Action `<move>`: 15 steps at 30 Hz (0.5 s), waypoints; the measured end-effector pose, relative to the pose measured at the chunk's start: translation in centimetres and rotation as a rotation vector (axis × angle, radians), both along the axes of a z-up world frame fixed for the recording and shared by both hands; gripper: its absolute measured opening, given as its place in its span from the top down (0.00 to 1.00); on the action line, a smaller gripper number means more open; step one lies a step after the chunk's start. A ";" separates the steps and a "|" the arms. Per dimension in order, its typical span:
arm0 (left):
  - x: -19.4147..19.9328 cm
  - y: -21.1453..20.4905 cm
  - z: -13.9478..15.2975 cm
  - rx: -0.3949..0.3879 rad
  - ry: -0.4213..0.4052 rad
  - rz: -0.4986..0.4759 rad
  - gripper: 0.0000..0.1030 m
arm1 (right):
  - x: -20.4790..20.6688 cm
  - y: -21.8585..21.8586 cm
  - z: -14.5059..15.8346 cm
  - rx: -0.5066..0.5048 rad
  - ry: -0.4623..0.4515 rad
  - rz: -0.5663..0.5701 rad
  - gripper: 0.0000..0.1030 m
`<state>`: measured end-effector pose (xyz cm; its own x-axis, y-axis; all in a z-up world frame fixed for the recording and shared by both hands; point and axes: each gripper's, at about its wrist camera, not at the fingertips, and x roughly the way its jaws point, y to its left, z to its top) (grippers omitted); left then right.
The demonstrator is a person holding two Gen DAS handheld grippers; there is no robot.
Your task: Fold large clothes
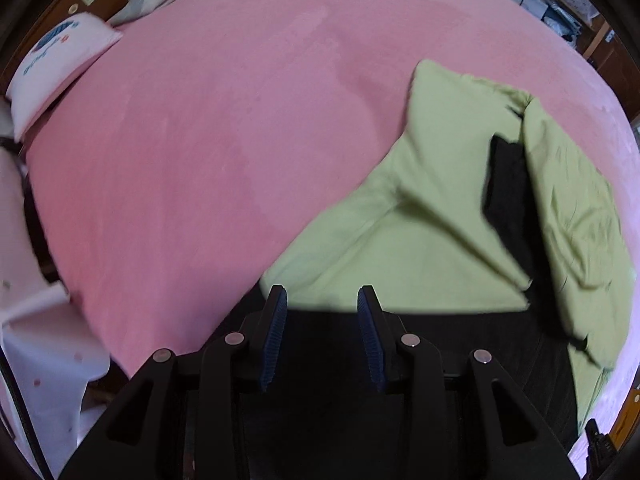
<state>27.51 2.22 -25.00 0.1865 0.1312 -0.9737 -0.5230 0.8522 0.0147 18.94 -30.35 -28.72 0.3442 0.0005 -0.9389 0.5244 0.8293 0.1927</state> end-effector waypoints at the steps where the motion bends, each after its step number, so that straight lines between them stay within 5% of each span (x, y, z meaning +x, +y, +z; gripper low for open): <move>1: -1.3 1.7 -0.3 -0.006 0.012 0.003 0.65 | -1.0 -0.1 -0.2 0.002 0.027 -0.003 0.97; 12: -8.9 3.8 -1.5 -0.019 0.132 -0.097 0.48 | -10.9 -0.5 -1.8 0.039 0.154 -0.178 0.69; 15: -10.1 4.2 -1.5 0.013 0.145 -0.149 0.31 | -12.9 0.1 -2.0 0.055 0.149 -0.220 0.57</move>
